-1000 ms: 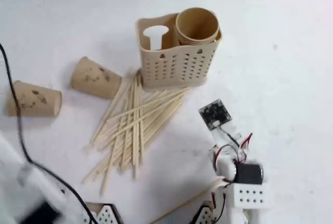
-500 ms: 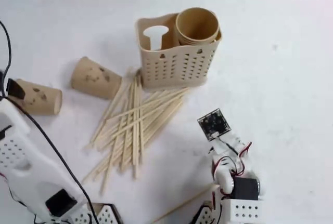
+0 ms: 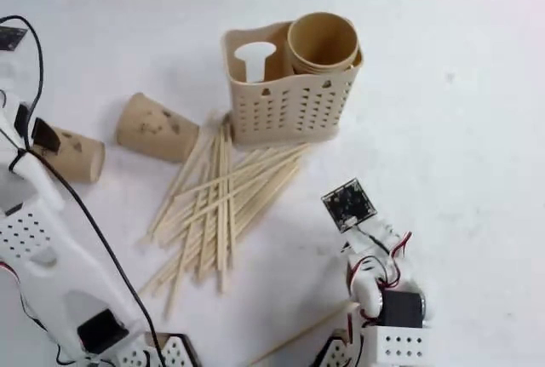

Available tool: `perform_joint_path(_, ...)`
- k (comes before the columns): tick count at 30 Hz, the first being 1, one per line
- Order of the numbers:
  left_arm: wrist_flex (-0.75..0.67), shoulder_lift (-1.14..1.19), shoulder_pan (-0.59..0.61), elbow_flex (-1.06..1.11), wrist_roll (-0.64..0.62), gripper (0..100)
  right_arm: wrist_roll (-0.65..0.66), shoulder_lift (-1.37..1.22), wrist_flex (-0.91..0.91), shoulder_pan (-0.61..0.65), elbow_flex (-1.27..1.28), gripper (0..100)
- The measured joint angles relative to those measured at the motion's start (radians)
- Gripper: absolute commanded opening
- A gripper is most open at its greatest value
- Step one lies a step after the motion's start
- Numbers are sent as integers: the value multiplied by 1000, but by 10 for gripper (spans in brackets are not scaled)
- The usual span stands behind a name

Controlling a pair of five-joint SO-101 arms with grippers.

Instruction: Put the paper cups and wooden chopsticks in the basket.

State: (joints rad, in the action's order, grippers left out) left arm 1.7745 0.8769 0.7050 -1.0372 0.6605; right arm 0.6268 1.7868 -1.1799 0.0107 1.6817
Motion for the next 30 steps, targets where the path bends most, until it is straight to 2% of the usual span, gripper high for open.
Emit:
perform_joint_path(10,-2,-26,-41,61,-20,264,0,0,0,0,0,18)
perform_joint_path(15,-2,-141,-98,201,-29,267,0,0,0,0,0,18)
perform_joint_path(22,0,-399,-301,540,-31,267,0,0,0,0,0,18)
perform_joint_path(30,3,-727,-535,798,-126,265,5,0,0,0,0,18)
